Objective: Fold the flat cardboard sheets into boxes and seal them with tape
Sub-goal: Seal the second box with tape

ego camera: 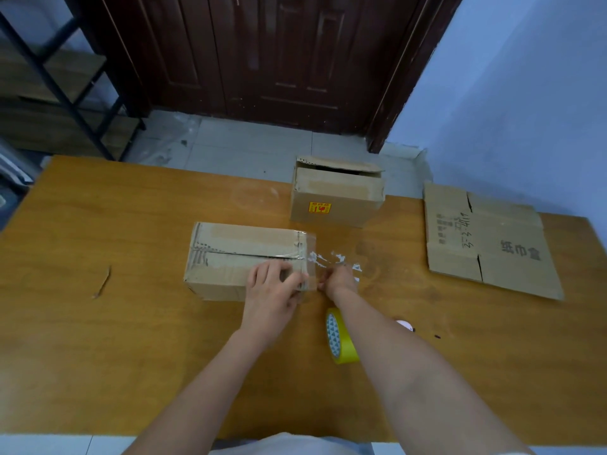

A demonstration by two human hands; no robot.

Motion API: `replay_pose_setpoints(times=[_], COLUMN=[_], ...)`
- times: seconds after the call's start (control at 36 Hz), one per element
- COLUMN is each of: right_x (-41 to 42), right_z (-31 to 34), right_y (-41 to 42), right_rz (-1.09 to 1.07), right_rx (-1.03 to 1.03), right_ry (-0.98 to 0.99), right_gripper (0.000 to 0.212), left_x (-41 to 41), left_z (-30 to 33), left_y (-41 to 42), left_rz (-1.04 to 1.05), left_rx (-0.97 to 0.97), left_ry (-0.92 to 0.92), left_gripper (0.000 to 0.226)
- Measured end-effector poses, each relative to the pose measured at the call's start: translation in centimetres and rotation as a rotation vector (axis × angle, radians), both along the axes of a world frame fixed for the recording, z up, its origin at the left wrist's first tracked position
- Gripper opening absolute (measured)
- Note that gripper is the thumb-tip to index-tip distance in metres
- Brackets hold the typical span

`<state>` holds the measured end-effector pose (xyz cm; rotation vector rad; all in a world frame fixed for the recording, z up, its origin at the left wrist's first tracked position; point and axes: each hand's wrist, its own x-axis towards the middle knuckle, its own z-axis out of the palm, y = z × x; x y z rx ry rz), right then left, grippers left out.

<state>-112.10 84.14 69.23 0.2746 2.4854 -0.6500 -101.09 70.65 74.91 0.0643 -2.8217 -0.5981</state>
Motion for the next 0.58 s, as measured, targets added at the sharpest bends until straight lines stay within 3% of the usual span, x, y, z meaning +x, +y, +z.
replay_pose_setpoints(times=[0.14, 0.25, 0.31, 0.44, 0.58], right_x=[-0.3, -0.3, -0.4, -0.3, -0.1], right_z=[-0.5, -0.3, -0.1, 0.4, 1.1], right_y=[-0.1, -0.1, -0.1, 0.0, -0.1], right_rz=[-0.009, 0.022, 0.003, 0.028, 0.082], right_rx=[0.02, 0.028, 0.035, 0.168, 0.163], right_ry=[-0.018, -0.013, -0.007, -0.022, 0.06], right_gripper=[0.013, 0.059, 0.072, 0.065, 0.045], left_x=[0.0, 0.1, 0.1, 0.2, -0.4], left_z=[0.2, 0.2, 0.3, 1.0, 2.7], left_y=[0.1, 0.1, 0.1, -0.2, -1.7], left_rz=[0.004, 0.001, -0.006, -0.049, -0.144], left_rx=[0.008, 0.007, -0.001, -0.049, -0.077], left_ry=[0.0, -0.016, -0.03, -0.078, -0.15], left_gripper=[0.043, 0.042, 0.043, 0.046, 0.062])
